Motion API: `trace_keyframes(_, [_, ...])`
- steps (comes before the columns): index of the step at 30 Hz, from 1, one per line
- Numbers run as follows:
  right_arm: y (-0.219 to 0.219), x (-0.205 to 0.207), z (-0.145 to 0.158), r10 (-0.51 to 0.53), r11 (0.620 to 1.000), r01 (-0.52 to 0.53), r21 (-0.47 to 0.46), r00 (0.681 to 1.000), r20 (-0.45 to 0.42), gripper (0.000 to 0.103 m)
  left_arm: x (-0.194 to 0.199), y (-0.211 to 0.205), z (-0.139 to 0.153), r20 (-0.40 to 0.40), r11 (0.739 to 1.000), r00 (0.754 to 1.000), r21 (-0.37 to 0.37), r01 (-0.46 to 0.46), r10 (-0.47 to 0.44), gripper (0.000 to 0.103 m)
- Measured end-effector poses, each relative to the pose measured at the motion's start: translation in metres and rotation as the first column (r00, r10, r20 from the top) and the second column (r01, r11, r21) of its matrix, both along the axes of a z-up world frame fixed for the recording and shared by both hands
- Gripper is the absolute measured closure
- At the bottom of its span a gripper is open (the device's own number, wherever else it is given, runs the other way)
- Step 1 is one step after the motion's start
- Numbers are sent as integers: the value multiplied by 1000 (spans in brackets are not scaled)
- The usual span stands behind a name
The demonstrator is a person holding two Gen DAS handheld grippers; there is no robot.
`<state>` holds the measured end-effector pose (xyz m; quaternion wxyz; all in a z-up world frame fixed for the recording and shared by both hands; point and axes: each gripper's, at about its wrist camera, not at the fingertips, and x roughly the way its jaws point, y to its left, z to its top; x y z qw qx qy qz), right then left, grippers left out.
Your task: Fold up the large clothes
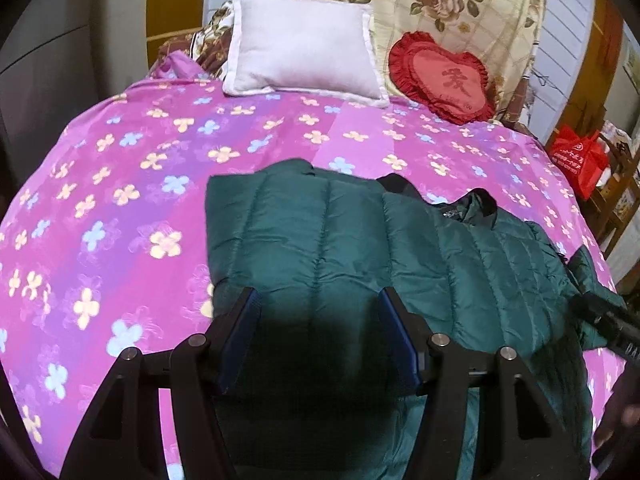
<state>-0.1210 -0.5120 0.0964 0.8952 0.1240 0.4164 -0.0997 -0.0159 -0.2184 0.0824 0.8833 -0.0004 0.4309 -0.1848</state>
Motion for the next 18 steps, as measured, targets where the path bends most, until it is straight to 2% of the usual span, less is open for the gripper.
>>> trace_keyframes(3, [14,19,-17,28,999,-30,-44,999,-32,29,4,-4,-7,3,1000,1000,19,-11,11,61])
trace_keyframes(6, [15,32,-37,8,997,-15,-79,996,-86,29,5,-8,-12,9,999,1000,39,-8,7,61])
trace_keyframes(9, [8,39,-54,-14,999,9,-48,996,-94,29,5,-10,-17,7,999,1000,42,-3,3,61])
trace_keyframes(15, [9,32,-45,-13,999,8,-50,994,-109,28,7,-11,-24,-7,999,1000,43,-9,9,61])
trace_keyframes(18, [11,14,-31,-8,999,5,-44,998,-69,28,8,-9,-27,-12,999,1000,34,-4,5,61])
